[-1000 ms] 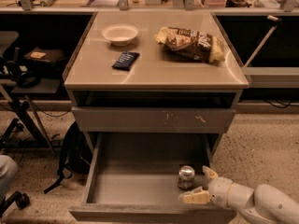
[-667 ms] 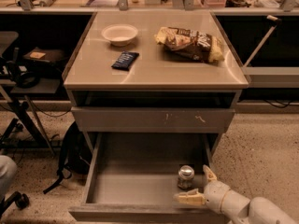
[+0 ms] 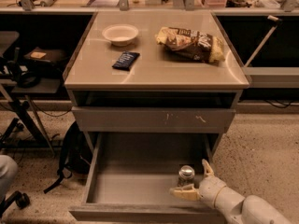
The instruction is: Pick 7up can from middle drawer and place on counter
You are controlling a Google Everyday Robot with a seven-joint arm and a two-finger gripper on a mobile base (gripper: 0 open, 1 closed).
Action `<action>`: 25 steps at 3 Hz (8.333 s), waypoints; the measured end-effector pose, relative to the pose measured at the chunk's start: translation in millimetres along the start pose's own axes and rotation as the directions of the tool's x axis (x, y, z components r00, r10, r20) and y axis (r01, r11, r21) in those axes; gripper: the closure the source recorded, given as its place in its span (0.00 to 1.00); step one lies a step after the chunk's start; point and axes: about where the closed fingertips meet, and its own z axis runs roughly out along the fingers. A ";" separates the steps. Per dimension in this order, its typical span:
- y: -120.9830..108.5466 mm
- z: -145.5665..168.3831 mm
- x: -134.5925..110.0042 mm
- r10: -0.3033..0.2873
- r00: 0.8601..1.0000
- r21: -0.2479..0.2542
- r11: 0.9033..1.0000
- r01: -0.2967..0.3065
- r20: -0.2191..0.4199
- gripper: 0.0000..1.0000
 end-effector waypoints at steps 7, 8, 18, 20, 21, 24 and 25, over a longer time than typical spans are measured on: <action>-18.9 82.4 45.2 -0.166 0.973 0.160 0.968 0.192 -0.163 0.19; -18.9 82.4 45.2 -0.166 0.973 0.160 0.968 0.192 -0.163 0.42; -158.8 31.3 -54.6 0.123 0.983 0.099 0.989 -0.110 -0.134 1.00; -102.4 -114.4 -46.6 0.180 0.945 0.048 0.984 -0.174 -0.272 1.00; -89.6 -178.3 -67.3 0.162 0.969 0.104 0.984 -0.145 -0.185 1.00; -108.8 -166.4 -411.3 -0.169 0.977 0.363 0.925 0.110 0.134 1.00; -87.9 -131.3 -478.5 -0.238 0.963 0.400 0.900 0.171 0.124 1.00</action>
Offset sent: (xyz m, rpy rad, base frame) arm 0.0354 0.0407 -0.0638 -0.3205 -0.1306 -0.0595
